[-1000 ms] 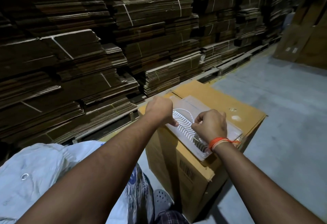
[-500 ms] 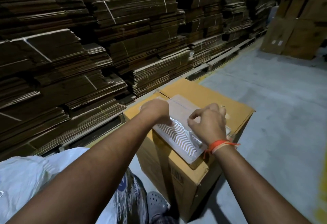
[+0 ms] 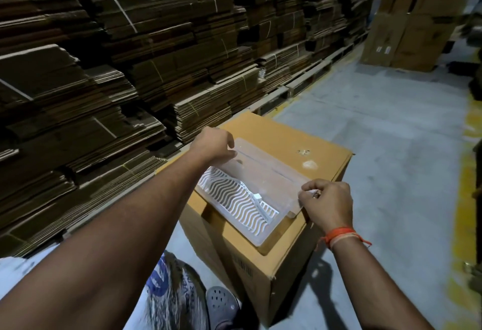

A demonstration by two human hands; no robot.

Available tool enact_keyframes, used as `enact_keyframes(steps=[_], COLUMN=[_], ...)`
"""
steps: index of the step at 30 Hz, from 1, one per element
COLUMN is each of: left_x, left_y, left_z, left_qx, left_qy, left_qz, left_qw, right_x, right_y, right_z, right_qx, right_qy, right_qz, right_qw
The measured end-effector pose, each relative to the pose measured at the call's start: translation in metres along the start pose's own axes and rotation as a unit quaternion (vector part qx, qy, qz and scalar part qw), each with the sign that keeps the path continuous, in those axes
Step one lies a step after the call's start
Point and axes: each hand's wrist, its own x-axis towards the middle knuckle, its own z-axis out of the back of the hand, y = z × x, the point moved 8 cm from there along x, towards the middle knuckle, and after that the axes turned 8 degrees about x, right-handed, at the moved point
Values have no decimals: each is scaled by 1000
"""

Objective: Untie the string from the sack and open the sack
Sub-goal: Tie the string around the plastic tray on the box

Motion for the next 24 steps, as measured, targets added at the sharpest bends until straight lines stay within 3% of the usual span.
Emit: enact_keyframes(steps=[11, 18, 24], left_x=[93, 77, 75], left_y=[0, -7, -4], left_z=[-72, -58, -37], left_qx=[94, 42, -93], left_qy=[163, 138, 81], left_qz=[27, 31, 44], left_qw=[982, 989, 991], right_x=[2, 5, 4], right_y=[-18, -19, -21], right_z=[-5, -5, 4], right_qx=[-15, -4, 85], right_qy=[-14, -42, -87], right_qz=[-37, -14, -30], right_qw=[999, 999, 992])
